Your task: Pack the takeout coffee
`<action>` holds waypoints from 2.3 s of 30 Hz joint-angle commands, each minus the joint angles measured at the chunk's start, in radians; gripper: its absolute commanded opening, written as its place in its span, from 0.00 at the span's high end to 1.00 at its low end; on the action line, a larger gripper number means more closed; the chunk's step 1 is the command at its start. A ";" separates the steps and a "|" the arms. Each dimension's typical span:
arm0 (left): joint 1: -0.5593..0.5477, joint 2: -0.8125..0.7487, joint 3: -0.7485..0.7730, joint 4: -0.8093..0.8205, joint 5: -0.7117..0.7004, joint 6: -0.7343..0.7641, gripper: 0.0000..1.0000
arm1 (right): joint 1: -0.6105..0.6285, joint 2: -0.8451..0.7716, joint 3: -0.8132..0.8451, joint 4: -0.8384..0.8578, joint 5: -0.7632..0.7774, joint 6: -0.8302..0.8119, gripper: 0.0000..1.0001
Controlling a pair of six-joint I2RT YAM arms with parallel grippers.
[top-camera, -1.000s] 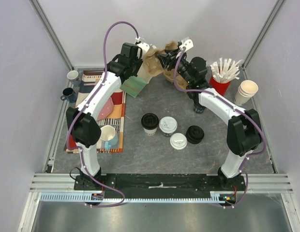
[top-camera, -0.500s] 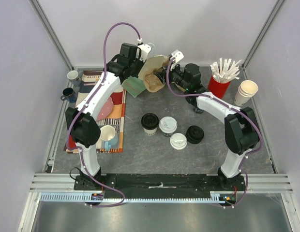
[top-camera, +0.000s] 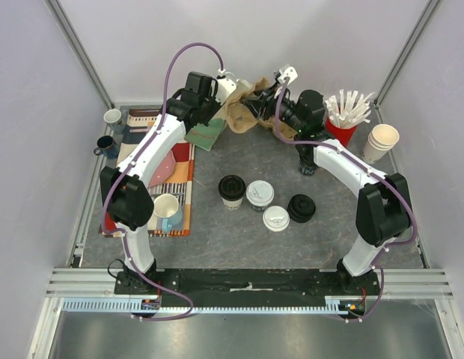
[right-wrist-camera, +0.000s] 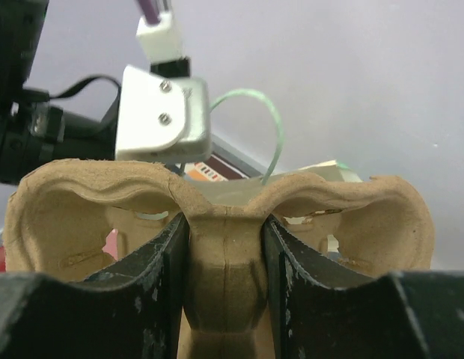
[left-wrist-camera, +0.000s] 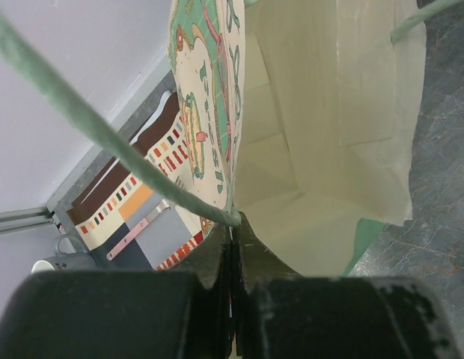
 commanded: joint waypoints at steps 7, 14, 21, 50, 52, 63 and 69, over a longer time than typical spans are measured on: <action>-0.003 -0.030 0.020 0.058 0.037 0.075 0.98 | -0.093 0.022 0.140 0.257 -0.086 0.294 0.90; -0.005 -0.029 0.063 0.269 0.015 0.207 0.98 | -0.093 0.042 0.199 0.274 -0.065 0.290 0.90; -0.006 -0.014 -0.014 0.347 0.032 0.235 0.98 | -0.088 0.002 0.001 0.426 -0.001 0.274 0.92; -0.023 -0.038 0.011 0.119 0.078 -0.062 0.98 | 0.015 0.176 -0.096 0.602 0.038 0.133 0.92; -0.022 -0.038 0.011 0.104 0.080 -0.052 0.98 | 0.015 0.188 -0.094 0.605 0.038 0.132 0.92; -0.029 -0.036 0.045 0.081 0.107 -0.073 0.98 | 0.071 0.249 -0.042 0.375 0.107 -0.028 0.92; -0.029 -0.052 0.009 0.051 0.150 -0.027 0.98 | 0.070 0.262 0.001 0.306 0.150 -0.034 0.92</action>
